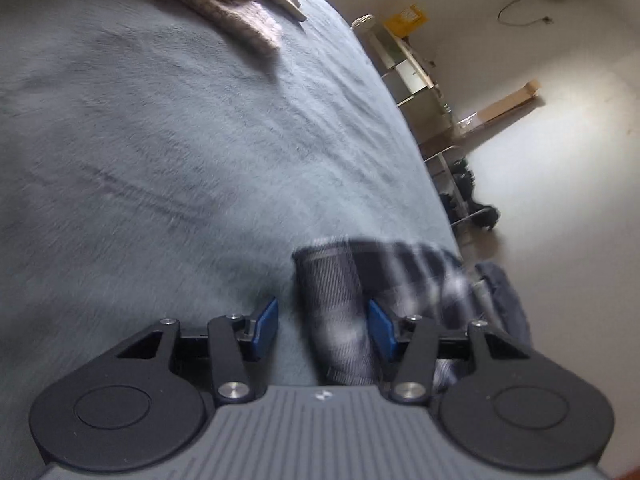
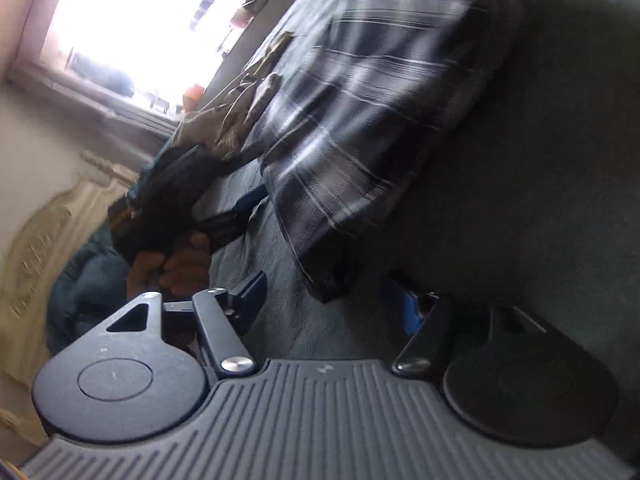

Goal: Fold clothes

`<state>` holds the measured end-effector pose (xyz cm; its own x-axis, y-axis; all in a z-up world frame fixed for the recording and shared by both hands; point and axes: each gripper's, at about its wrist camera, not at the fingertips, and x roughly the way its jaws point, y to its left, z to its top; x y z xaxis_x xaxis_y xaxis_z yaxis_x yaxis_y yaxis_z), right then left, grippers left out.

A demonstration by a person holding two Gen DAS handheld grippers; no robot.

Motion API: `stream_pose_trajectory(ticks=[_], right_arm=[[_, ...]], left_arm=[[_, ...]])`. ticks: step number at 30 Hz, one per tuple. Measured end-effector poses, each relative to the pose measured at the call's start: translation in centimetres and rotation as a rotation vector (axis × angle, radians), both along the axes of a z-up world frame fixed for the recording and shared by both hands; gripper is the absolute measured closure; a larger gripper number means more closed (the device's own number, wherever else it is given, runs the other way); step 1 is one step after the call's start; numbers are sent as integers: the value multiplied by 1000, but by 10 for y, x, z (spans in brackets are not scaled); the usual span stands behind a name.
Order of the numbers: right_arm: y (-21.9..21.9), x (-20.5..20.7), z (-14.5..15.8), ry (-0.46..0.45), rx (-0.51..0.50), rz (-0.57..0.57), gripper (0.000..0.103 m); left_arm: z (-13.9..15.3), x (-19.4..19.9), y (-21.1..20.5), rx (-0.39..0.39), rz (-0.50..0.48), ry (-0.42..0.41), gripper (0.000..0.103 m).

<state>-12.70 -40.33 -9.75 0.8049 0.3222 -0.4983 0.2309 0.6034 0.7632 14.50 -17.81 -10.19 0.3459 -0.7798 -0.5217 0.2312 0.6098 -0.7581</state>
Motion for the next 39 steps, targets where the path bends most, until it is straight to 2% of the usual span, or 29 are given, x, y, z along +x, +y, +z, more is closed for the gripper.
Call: stream_pose_trajectory(ticks=[3,4,6,7,8,9,10,11,14,18,21,26,30,31,33,34,36,37,38,39], right_arm=[[6,15,1,-19,-6,-16,25],[7,18,2,-29,-6,-19,25],[11,23,1,-47,-5,-35,28],[12,26,1,-54,-4,-39,33],[14,29,0,-54,-6,-51,48],[15,30,-1,-45,-9,-71,56],[16,31,-3,-44,-1,-87,73],[17,32,-6,-46,12,-100,83],[14,27,-8,-67,36,-119,89],[30,15,14,-110,-39,-109,90],[51,5,28,-129,-54,-82,90],[103,-16,36,-125,-39,41,90],[157,-26,27,-111,9,183,89],[165,-24,20,-86,33,209,86],[171,-18,3,3,70,224,80],[167,-18,-2,24,105,223,80],[156,-24,-7,43,176,214,77],[148,-29,-3,42,187,212,71],[141,-37,1,33,166,214,61],[133,-45,6,23,137,215,59]], left_arm=[[-8,12,-7,-40,-7,26,64],[-11,13,-9,-48,-8,32,70],[-17,17,-11,-63,-10,44,73],[-17,17,-11,-67,-6,47,75],[-16,17,-11,-70,-1,51,78],[-16,18,-10,-74,4,54,79],[-16,18,-10,-77,9,57,81],[-16,18,-10,-80,14,61,83],[-16,19,-9,-91,30,71,85],[1,12,7,-112,37,59,85],[15,-3,31,-106,46,44,85],[34,-36,113,-13,84,54,85],[39,-71,189,85,159,69,83],[38,-75,200,116,179,79,80],[35,-84,221,181,219,100,80],[39,-88,235,209,269,104,80],[56,-98,262,190,327,82,80],[75,-106,274,193,348,50,79],[95,-114,287,197,369,17,79],[114,-121,299,200,390,-16,79]])
